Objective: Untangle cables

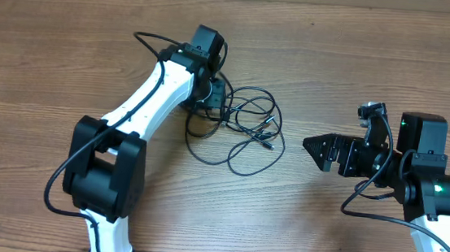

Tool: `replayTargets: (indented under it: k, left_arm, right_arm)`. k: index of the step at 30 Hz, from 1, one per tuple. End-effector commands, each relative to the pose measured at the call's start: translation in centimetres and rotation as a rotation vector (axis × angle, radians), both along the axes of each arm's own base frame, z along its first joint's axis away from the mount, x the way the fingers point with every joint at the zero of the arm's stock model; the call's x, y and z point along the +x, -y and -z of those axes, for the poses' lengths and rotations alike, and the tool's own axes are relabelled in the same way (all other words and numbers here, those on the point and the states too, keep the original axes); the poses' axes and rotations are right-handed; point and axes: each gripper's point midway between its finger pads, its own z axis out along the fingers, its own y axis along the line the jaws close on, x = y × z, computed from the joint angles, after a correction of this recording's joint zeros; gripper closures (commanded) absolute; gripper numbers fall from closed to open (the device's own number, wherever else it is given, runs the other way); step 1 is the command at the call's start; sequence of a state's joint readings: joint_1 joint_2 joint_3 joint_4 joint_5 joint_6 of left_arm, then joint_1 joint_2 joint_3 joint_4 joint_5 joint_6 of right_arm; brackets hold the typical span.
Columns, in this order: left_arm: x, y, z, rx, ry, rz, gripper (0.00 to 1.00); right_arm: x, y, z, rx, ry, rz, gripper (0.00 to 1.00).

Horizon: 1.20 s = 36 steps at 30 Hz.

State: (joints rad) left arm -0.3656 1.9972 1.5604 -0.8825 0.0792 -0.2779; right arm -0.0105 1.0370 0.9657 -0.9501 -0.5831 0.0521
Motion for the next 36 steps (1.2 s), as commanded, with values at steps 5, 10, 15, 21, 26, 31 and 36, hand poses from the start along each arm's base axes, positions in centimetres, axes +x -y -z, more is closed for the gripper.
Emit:
replayTargets:
  k: [5,10,15,21,26,31,36]
  left_arm:
    - [0.5,3.5,-3.5,-0.172,0.053,0.099,0.96]
    - [0.9,5.0,-15.0,-0.304,0.239,0.150,0.96]
    - [-0.8,4.4,-24.5,-0.358,0.440,0.187,0.96]
    - [-5.3,2.6,-34.4,-0.429,0.696,0.214,0.96]
    - [-7.5,1.6,-37.4,-0.446,0.782,0.217,0.96]
    - [-8.0,1.3,-40.9,-0.470,0.920,0.245,0.96]
    - [-9.0,1.6,-45.8,-0.551,1.092,0.283,0.96]
  right_arm:
    - [-1.3,-3.3,-3.3,0.198,0.039,-0.149,0.00]
    - [-1.6,-4.2,-4.4,0.263,0.059,-0.200,0.00]
    - [-1.6,-4.2,-4.4,0.262,0.060,-0.200,0.00]
    - [-1.4,-4.1,-4.6,0.261,0.076,-0.202,0.00]
    - [-1.3,-4.1,-4.7,0.260,0.085,-0.203,0.00]
    - [-1.3,-4.1,-4.7,0.259,0.086,-0.203,0.00]
    - [-1.1,-3.9,-4.5,0.244,0.085,-0.192,0.00]
